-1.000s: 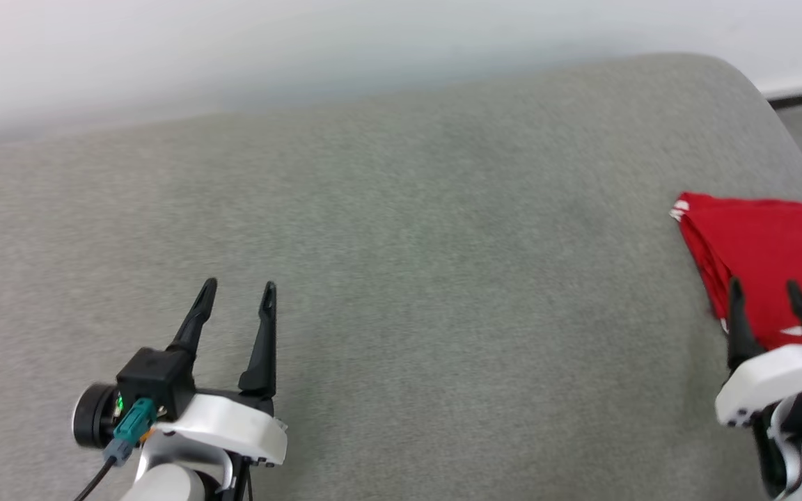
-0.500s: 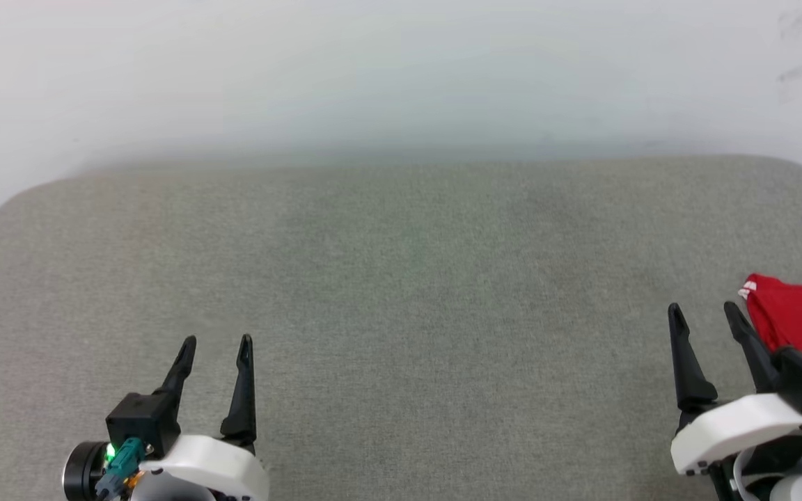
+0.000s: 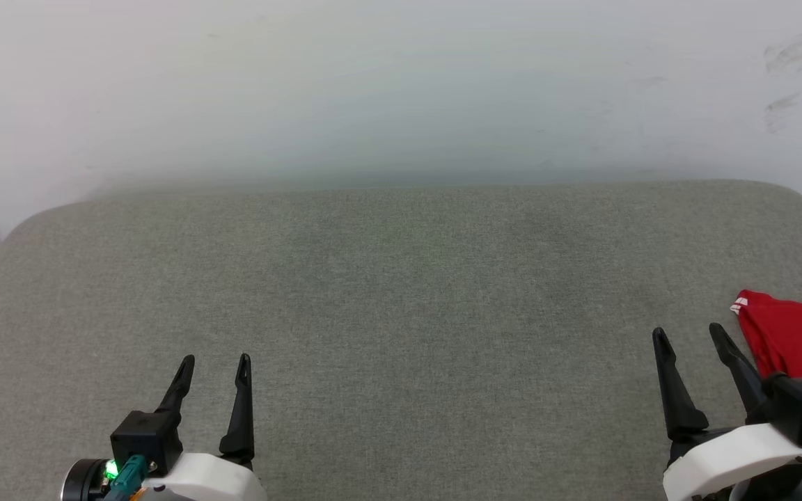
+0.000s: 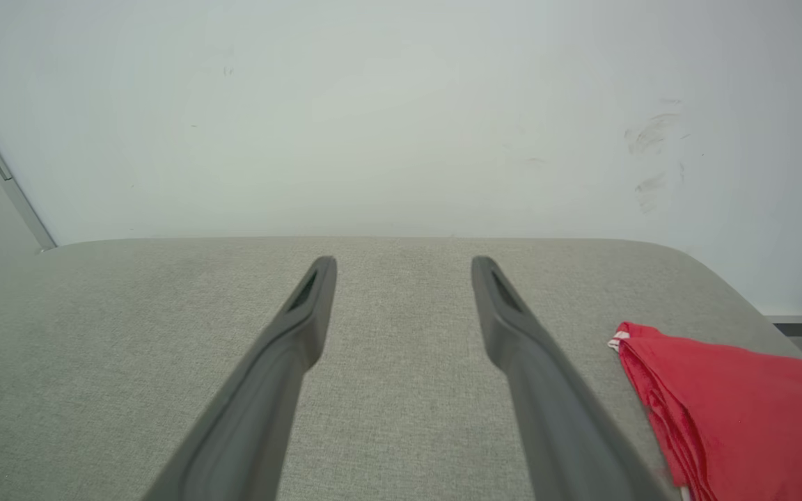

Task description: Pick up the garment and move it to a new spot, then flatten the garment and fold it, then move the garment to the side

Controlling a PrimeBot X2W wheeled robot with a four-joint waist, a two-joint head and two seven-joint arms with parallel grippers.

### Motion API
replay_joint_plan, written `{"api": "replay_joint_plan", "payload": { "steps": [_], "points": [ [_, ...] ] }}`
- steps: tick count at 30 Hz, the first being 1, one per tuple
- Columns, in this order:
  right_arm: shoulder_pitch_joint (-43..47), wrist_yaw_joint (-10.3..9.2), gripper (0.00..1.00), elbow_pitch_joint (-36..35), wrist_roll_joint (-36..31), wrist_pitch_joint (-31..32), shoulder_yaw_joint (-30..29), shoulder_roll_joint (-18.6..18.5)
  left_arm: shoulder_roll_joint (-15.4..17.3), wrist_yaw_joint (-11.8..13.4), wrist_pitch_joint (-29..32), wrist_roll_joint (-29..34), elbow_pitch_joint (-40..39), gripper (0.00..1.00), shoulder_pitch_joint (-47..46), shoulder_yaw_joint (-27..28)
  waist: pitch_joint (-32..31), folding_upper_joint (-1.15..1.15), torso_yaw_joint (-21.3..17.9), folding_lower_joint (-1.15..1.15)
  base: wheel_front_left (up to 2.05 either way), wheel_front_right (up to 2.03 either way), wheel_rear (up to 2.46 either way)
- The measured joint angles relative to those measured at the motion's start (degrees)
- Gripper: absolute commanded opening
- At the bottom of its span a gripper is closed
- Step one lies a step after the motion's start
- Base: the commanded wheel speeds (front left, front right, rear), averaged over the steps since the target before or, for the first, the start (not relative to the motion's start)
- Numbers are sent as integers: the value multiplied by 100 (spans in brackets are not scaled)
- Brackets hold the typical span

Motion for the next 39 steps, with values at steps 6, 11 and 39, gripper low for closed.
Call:
{"api": "replay_joint_plan", "payload": {
  "steps": [6, 11, 39],
  "points": [
    [4, 0, 100, -30, 9, 33, 42, 0, -16, -33, -1, 49, 23, 100, 8, 64, -3, 0, -32, 0, 0, 0, 0],
    [2, 0, 100, -13, 53, -16, 48, 0, -38, -73, -2, 91, 63, 100, 25, 89, -1, 0, -39, 0, 0, 0, 0],
    [-80, -1, 0, 656, 2274, 35, 29, -35, -606, -667, 519, -1543, 441, 0, 104, 710, 55, 0, -11, 1, 0, 0, 0]
  ]
}}
